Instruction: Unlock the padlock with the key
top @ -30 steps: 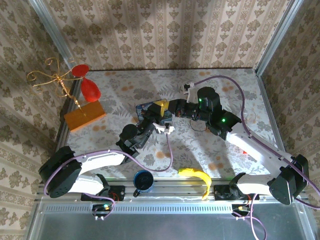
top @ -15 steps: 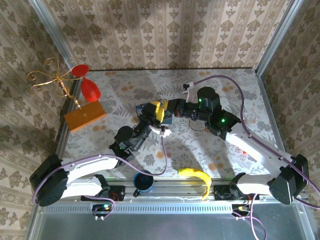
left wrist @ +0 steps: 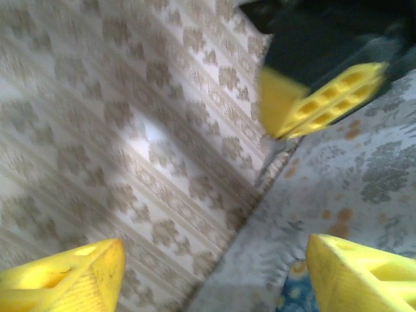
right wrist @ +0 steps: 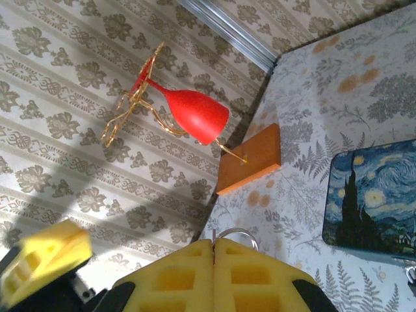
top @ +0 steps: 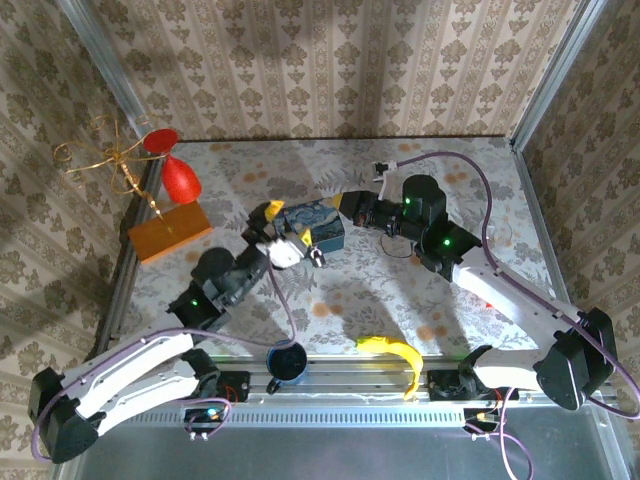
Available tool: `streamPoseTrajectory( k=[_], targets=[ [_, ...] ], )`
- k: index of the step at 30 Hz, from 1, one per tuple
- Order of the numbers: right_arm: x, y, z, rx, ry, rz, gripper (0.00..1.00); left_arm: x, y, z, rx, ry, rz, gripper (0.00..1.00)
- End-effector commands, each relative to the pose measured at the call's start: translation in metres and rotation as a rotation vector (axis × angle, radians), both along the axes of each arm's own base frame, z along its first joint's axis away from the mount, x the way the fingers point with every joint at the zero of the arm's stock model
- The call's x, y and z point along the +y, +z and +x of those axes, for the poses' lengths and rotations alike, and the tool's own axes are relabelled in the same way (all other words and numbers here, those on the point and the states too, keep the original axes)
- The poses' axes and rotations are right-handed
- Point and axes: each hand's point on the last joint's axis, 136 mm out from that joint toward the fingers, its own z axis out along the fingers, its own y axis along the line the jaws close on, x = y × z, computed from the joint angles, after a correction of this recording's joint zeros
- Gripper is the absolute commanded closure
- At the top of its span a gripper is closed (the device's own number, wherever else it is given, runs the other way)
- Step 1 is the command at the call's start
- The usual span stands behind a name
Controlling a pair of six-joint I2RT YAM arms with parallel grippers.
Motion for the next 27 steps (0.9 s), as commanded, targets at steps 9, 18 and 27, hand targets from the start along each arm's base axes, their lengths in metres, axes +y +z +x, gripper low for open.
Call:
streamPoseTrajectory(
  k=[9, 18, 27],
  targets=[
    [0.002, 0.016, 0.002, -0.126, 0.057, 0.139, 1.00, 0.008, 0.022, 0.017, 0.926, -0.258, -0.694, 0.45],
    [0.016, 0.024, 0.008, -0.142, 0.127, 0.255, 1.00, -0.007, 0.026, 0.029, 1.039, -0.428, -0.796, 0.45],
    [0.026, 0.029, 0.017, -0.124, 0.168, 0.344, 1.00, -0.020, 0.021, 0.036, 1.080, -0.498, -0.793, 0.46]
  ],
)
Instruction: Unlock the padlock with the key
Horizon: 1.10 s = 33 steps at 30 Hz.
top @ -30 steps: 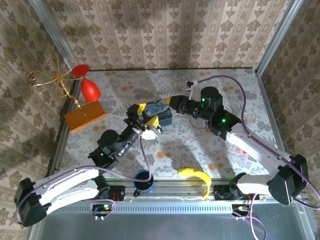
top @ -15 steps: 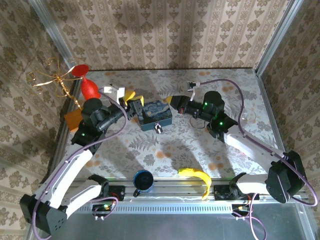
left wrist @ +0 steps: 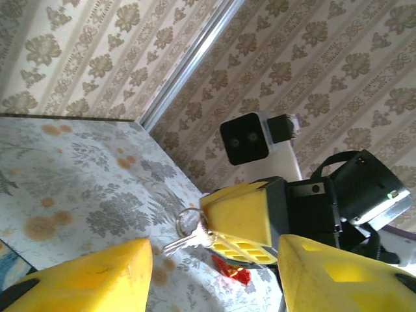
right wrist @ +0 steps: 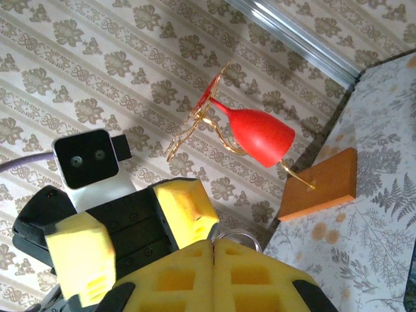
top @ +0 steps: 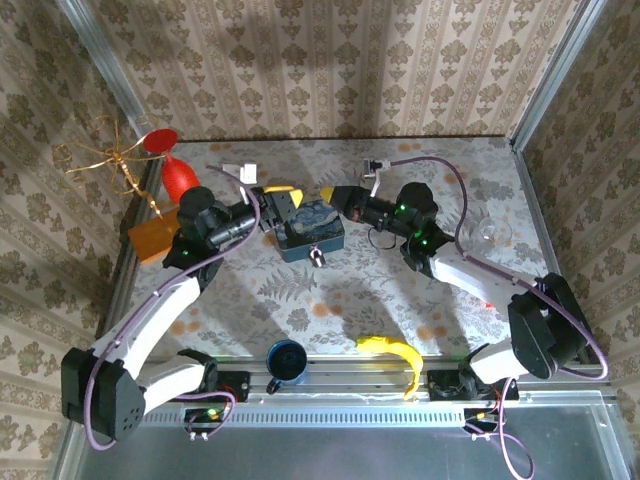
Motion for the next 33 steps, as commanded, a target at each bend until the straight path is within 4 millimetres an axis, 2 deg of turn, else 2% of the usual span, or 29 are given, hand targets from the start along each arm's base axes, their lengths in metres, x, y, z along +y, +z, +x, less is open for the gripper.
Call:
streamPoseTrajectory(
  k=[1, 6, 10, 18, 33],
  targets=[
    [0.002, 0.029, -0.003, -0.060, 0.046, 0.092, 1.00, -0.006, 0.010, -0.003, -0.011, -0.058, -0.048, 0.46],
    [0.004, 0.032, -0.003, -0.055, 0.062, 0.117, 1.00, -0.008, 0.001, 0.005, 0.023, -0.046, -0.043, 0.38],
    [0.004, 0.032, -0.004, -0.053, 0.058, 0.119, 1.00, -0.008, -0.005, 0.010, 0.044, -0.028, -0.039, 0.36],
    [0.009, 0.035, -0.005, -0.047, 0.078, 0.129, 1.00, -0.014, 0.003, 0.012, 0.033, -0.073, -0.089, 0.56],
    [0.016, 0.034, -0.001, -0.024, 0.110, 0.165, 1.00, -0.015, 0.007, 0.013, 0.022, -0.076, -0.111, 0.71]
  ],
)
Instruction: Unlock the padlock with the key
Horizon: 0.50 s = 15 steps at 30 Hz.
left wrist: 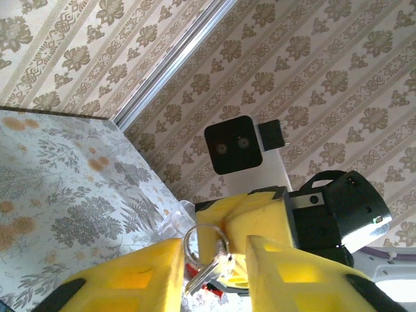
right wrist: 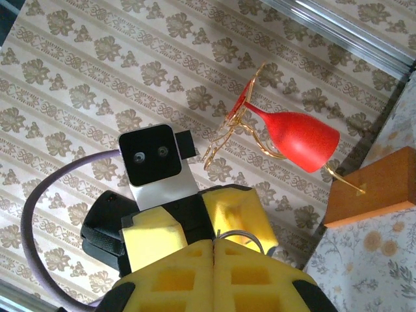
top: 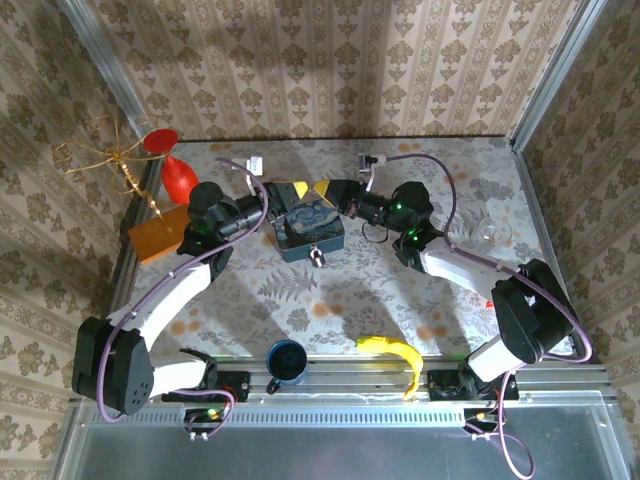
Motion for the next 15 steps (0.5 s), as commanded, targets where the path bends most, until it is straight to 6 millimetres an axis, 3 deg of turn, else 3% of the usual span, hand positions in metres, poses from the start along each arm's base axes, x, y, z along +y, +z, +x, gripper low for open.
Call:
streamPoseTrajectory(
  k=[1, 5, 11, 15],
  targets=[
    [0.0049, 0.0201, -0.0049, -0.051, 0.035, 0.043, 1.00, -0.0005, 0.0089, -0.0027, -0.035, -0.016, -0.024, 0.73],
    [0.0054, 0.0201, -0.0057, -0.049, 0.038, 0.044, 1.00, 0.0001, 0.0086, -0.0024, -0.033, -0.011, -0.027, 0.84],
    [0.0052, 0.0188, -0.0059, -0.045, 0.035, 0.045, 1.00, 0.0004, 0.0081, -0.0016, -0.032, -0.009, -0.027, 0.85],
    [0.0069, 0.0196, -0.0066, -0.045, 0.038, 0.047, 1.00, 0.0001, 0.0082, -0.0017, -0.033, -0.011, -0.027, 0.95]
  ],
)
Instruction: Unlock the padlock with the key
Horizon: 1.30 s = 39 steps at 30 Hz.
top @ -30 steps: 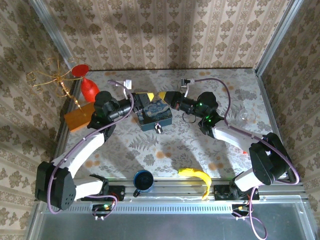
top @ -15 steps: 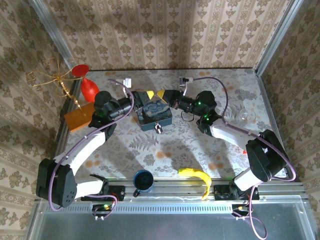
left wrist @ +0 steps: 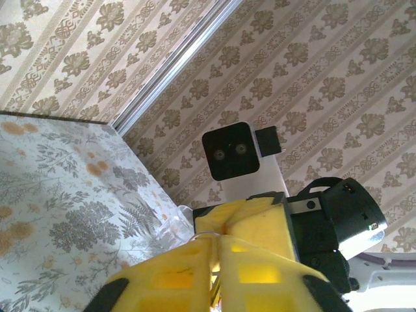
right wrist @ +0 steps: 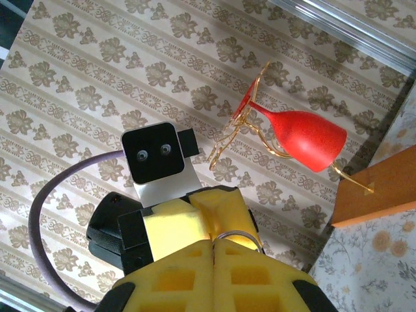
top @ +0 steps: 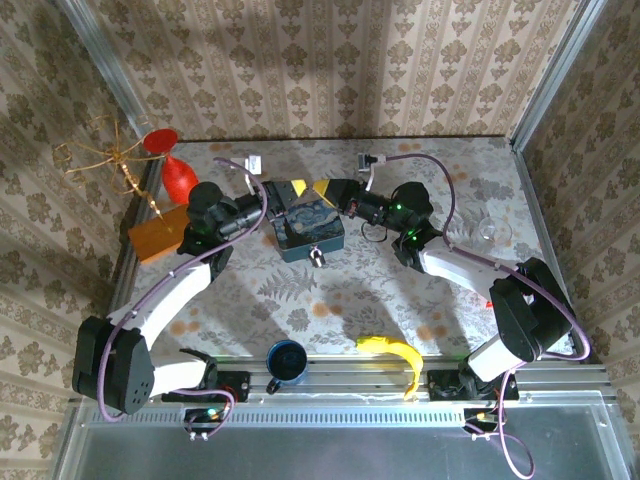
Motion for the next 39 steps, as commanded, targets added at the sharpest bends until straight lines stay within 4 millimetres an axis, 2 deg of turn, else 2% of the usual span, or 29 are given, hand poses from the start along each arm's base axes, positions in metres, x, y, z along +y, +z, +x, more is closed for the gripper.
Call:
streamPoseTrajectory(
  k=[1, 7, 8, 9, 13, 16, 19, 22, 23, 27, 33, 39],
  targets=[
    [0.006, 0.017, -0.006, -0.047, 0.027, 0.028, 1.00, 0.000, 0.006, -0.003, -0.037, -0.014, -0.013, 0.99],
    [0.006, 0.010, -0.007, -0.032, 0.026, -0.019, 0.98, 0.001, 0.010, -0.008, -0.074, -0.035, 0.009, 1.00],
    [0.005, 0.007, -0.007, -0.027, 0.016, -0.046, 0.88, 0.002, 0.011, -0.010, -0.087, -0.037, 0.021, 1.00],
    [0.002, 0.001, -0.007, -0.018, -0.002, -0.079, 0.83, 0.004, 0.012, -0.011, -0.099, -0.037, 0.040, 1.00],
    [-0.016, -0.011, -0.016, -0.024, -0.087, -0.212, 0.71, 0.011, 0.009, -0.020, -0.127, -0.029, 0.173, 1.00],
    [-0.040, -0.017, -0.026, -0.047, -0.186, -0.317, 0.62, 0.016, 0.005, -0.030, -0.165, -0.044, 0.295, 1.00],
    [-0.061, -0.016, -0.040, -0.107, -0.255, -0.385, 0.52, 0.016, 0.007, -0.041, -0.195, -0.080, 0.367, 1.00],
    [-0.069, -0.007, -0.058, -0.203, -0.251, -0.433, 0.45, 0.012, 0.011, -0.053, -0.232, -0.136, 0.407, 1.00],
    [-0.069, -0.003, -0.065, -0.237, -0.237, -0.440, 0.41, 0.010, 0.014, -0.059, -0.256, -0.158, 0.423, 1.00],
    [-0.063, 0.016, -0.087, -0.363, -0.152, -0.432, 0.46, -0.005, 0.022, -0.078, -0.331, -0.226, 0.467, 1.00],
    [-0.049, 0.030, -0.097, -0.430, -0.061, -0.376, 0.43, -0.018, 0.035, -0.089, -0.371, -0.294, 0.395, 1.00],
    [-0.031, 0.038, -0.104, -0.479, 0.024, -0.360, 0.42, -0.022, 0.040, -0.092, -0.377, -0.324, 0.355, 1.00]
  ],
)
